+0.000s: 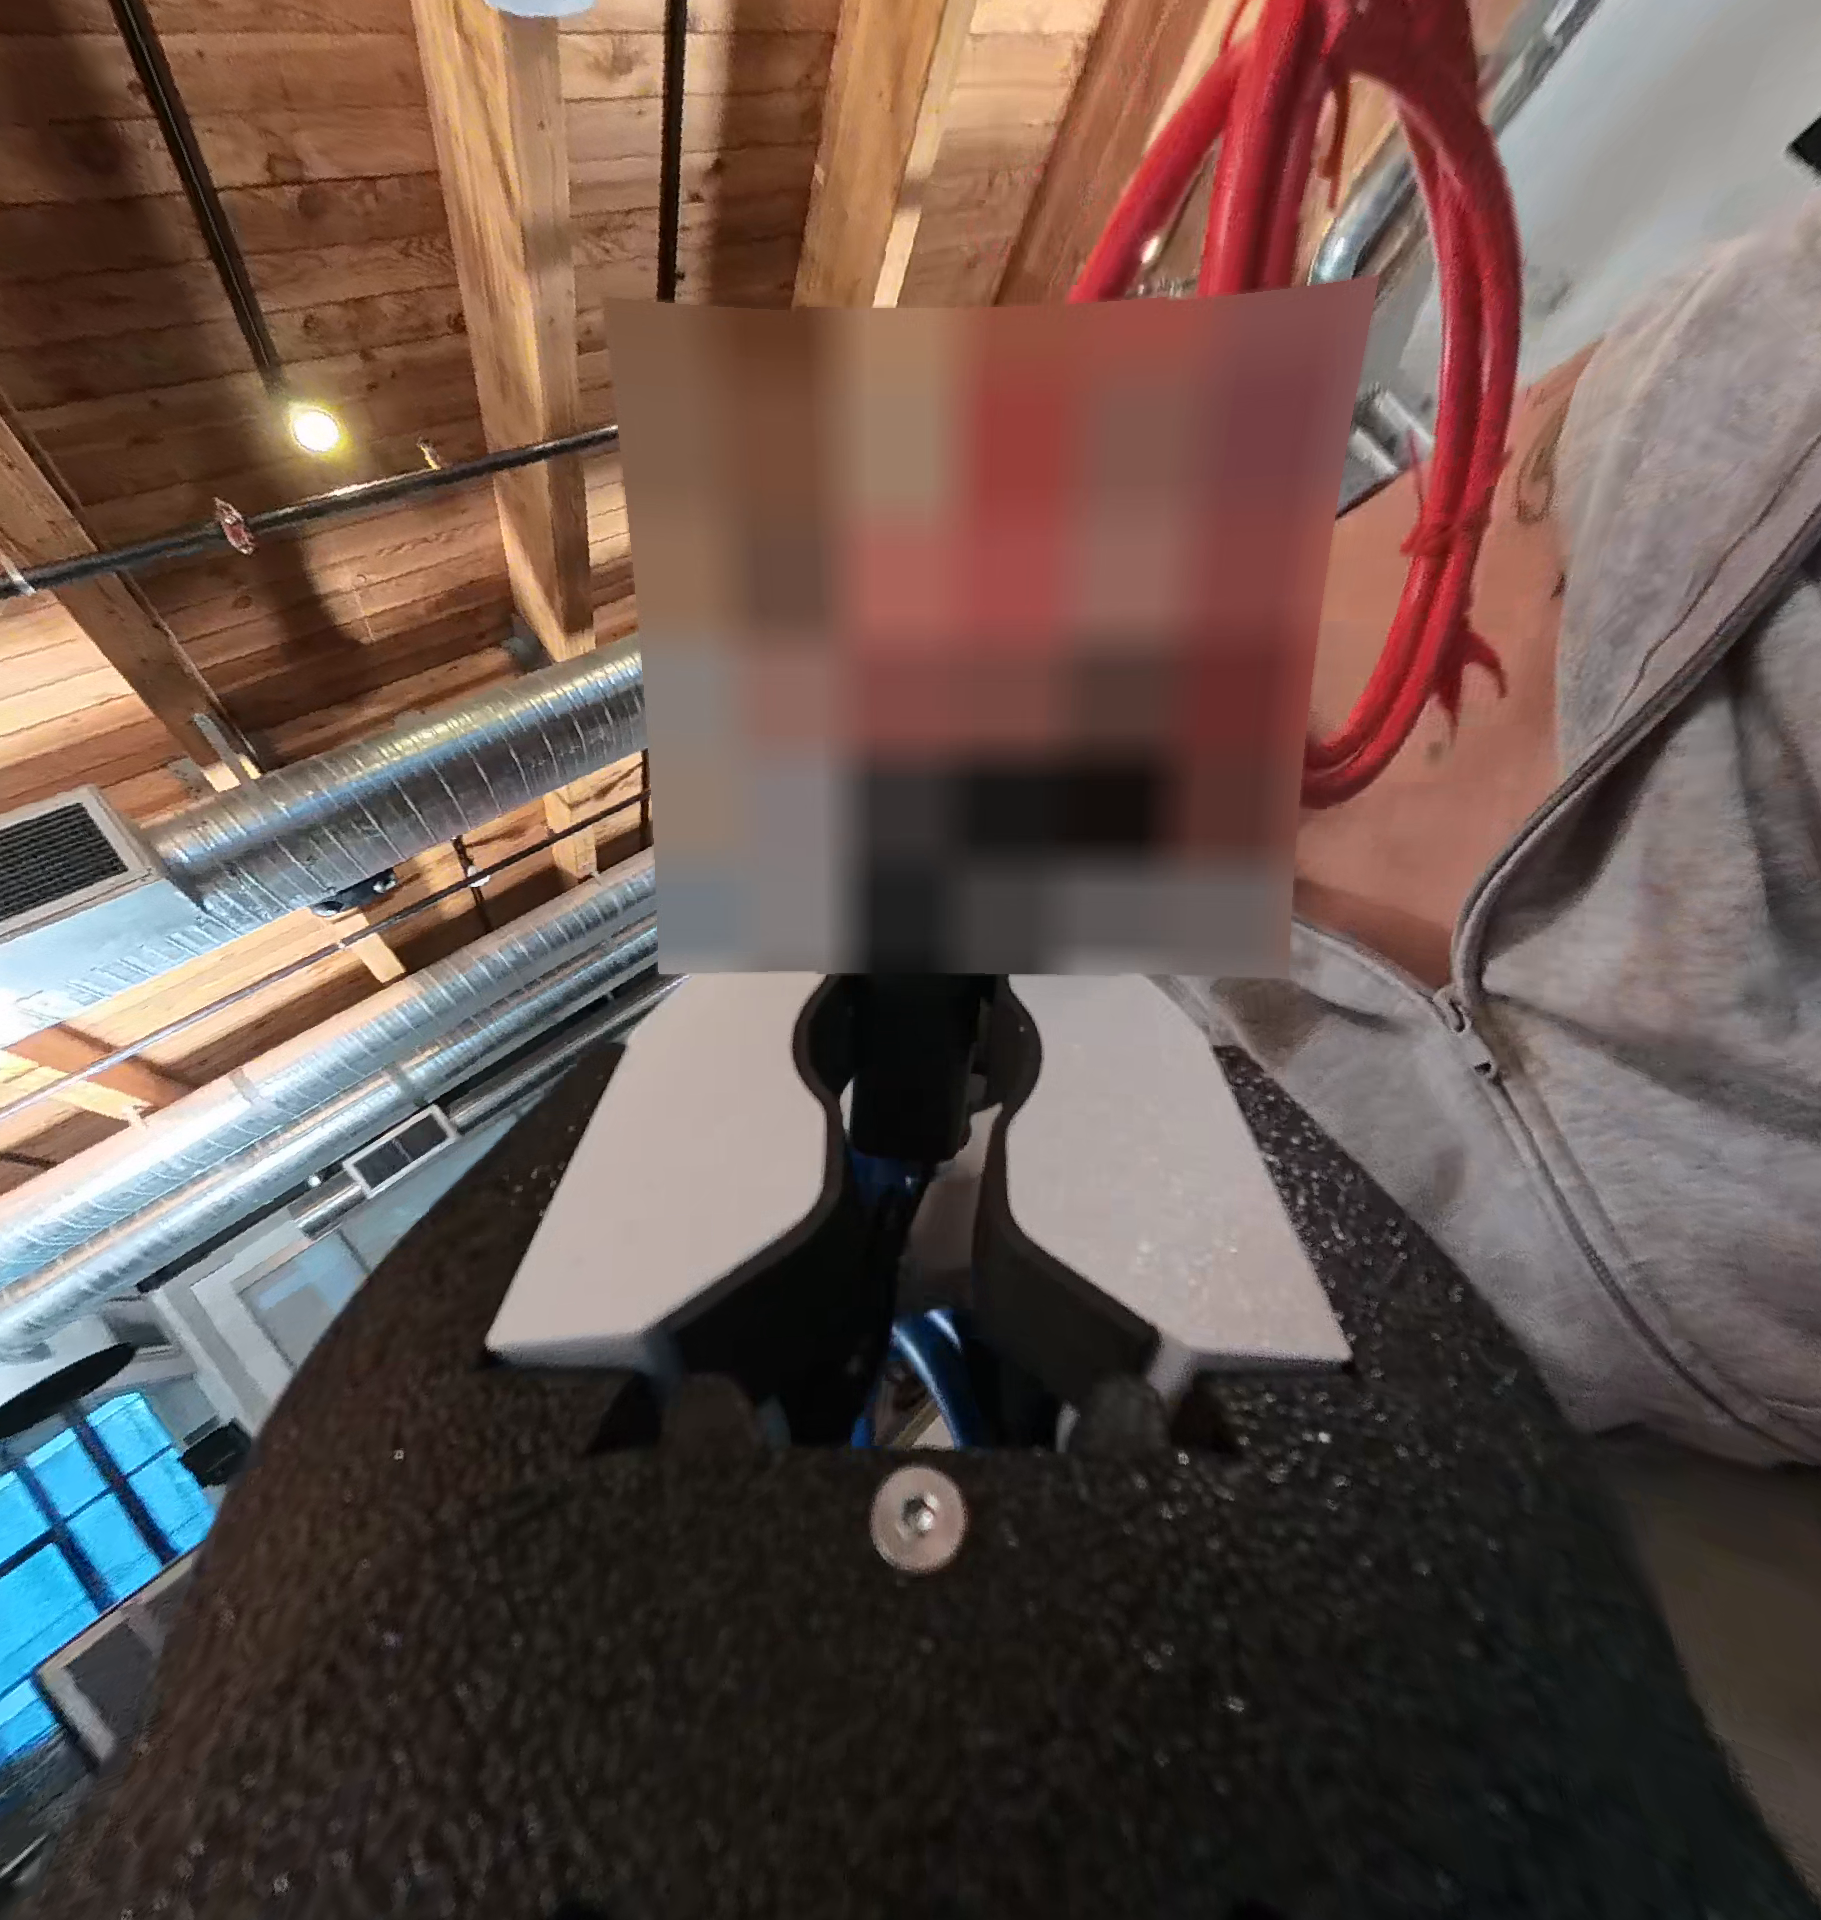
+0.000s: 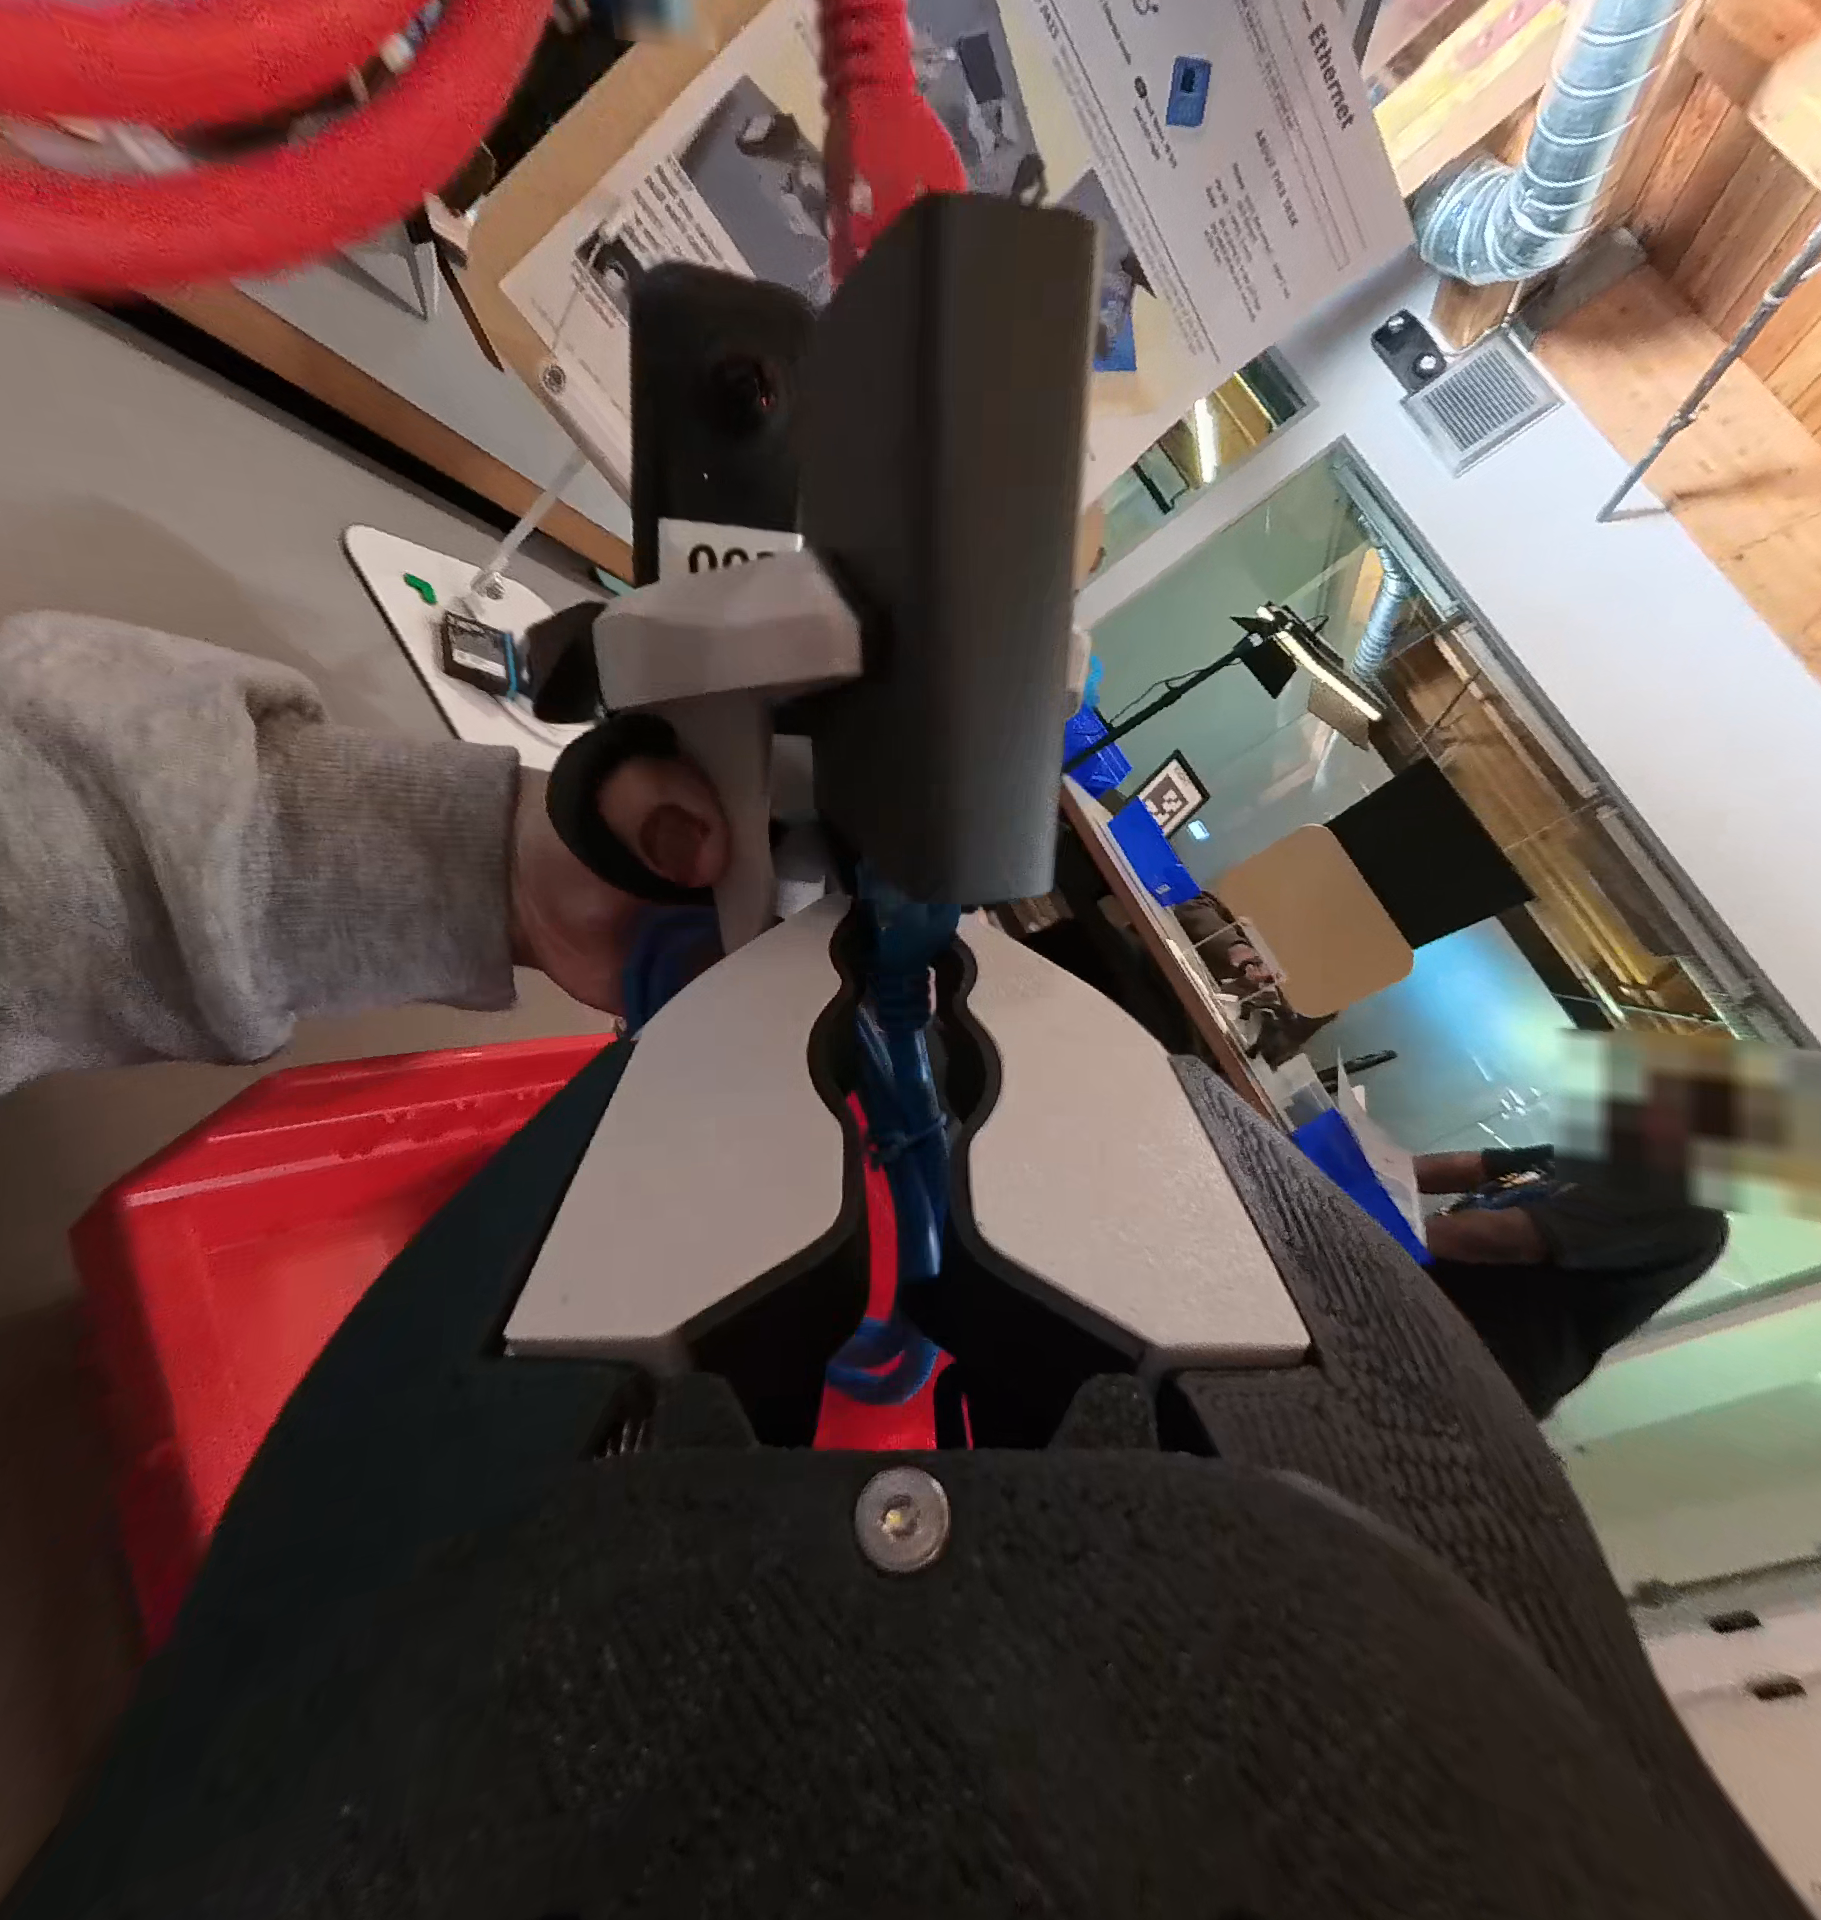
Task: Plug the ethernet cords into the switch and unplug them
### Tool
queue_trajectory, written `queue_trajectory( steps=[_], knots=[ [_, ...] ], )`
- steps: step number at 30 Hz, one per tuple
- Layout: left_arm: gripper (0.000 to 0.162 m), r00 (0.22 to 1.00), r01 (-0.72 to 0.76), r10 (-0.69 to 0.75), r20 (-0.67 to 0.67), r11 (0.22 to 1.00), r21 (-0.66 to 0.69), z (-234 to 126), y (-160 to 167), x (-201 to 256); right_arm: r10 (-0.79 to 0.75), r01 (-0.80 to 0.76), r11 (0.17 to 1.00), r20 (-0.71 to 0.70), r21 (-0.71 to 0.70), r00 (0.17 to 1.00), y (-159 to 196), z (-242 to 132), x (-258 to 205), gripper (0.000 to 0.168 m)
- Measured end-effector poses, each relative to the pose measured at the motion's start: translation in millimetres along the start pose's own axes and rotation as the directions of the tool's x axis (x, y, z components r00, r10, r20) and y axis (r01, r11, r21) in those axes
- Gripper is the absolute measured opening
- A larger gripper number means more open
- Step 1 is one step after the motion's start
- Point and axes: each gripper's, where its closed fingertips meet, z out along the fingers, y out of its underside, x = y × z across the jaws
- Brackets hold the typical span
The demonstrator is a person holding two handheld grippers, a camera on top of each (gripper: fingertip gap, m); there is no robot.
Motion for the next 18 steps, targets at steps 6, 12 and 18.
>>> queue_trajectory(
  steps=[6, 12, 18],
  knots=[
    [0.021, 0.998, -0.06, 0.06, 0.002, 0.997, -0.056, 2, 1, 1, 0.03, -0.031, 0.999, 0.036, 0.04, 0.999, -3, 0, -1, 0.01],
    [0.021, 0.99, -0.013, 0.022, 0.139, 0.998, -0.068, -9, 7, -19, 0.197, -0.201, 0.979, 0.092, 0.029, 0.976, 10, 10, 4, 0.011],
    [0.021, 0.958, 0.106, -0.087, 0.273, 0.993, -0.055, -14, 8, -43, 0.337, -0.36, 0.929, 0.201, 0.089, 0.92, 14, 16, 11, 0.011]
  ],
)
